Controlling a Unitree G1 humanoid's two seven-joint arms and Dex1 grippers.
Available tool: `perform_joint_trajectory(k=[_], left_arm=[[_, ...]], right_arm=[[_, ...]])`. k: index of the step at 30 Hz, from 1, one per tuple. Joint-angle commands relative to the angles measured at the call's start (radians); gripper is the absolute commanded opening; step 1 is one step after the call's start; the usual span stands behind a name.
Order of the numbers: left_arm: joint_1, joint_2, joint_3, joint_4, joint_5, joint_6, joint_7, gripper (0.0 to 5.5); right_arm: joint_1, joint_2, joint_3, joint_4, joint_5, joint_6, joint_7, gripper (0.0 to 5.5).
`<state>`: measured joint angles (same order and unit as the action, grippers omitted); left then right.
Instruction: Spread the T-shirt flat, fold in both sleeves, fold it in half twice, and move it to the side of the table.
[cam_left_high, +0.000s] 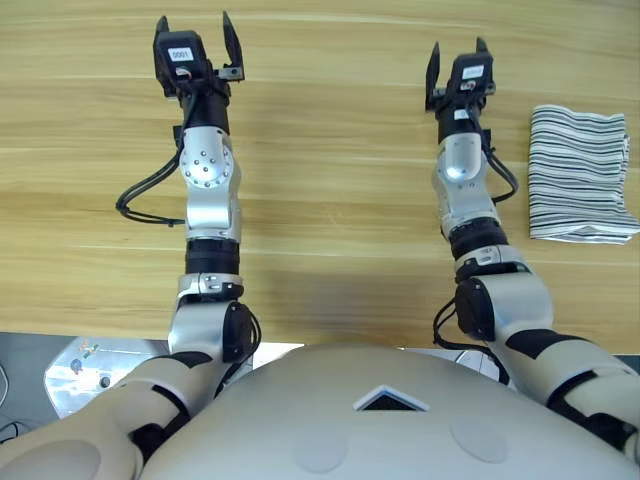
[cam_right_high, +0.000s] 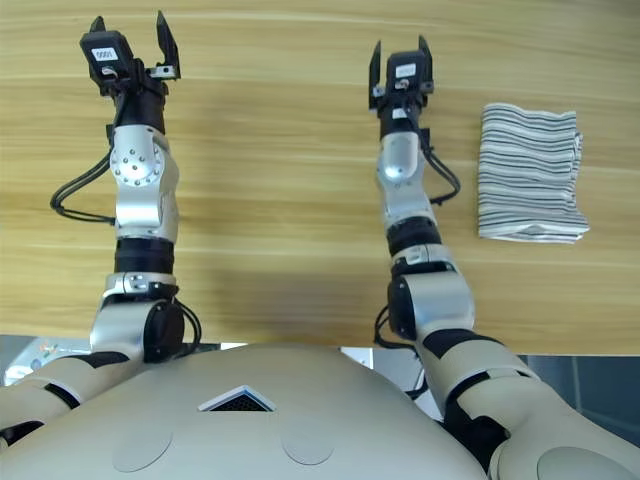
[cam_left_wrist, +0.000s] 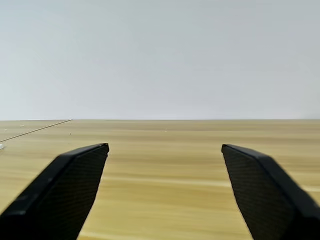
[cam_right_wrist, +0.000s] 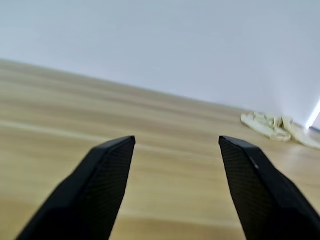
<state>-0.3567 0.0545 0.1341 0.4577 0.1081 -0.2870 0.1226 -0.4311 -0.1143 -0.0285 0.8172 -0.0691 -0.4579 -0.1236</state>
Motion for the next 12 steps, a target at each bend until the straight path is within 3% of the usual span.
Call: perform_joint_trajectory(k=[1, 7, 12], left_arm=[[0.073, 0.054, -0.038, 0.102, 0.082, -0.076, 0.049, 4.2], [0.244, 0.001, -0.145, -0.082, 0.096, 0.003, -0.007, 4.2], [0.344, -0.015, -0.194, -0.237, 0.092, 0.078, -0.049, 3.46]], right_arm=[[0.205, -0.044, 0.006, -0.19, 0.026, 0.062, 0.103, 3.1], [0.434, -0.044, 0.026, -0.545, 0.018, 0.171, 0.15, 3.1], [0.554, -0.04, 0.027, -0.703, 0.021, 0.225, 0.163, 3.1]])
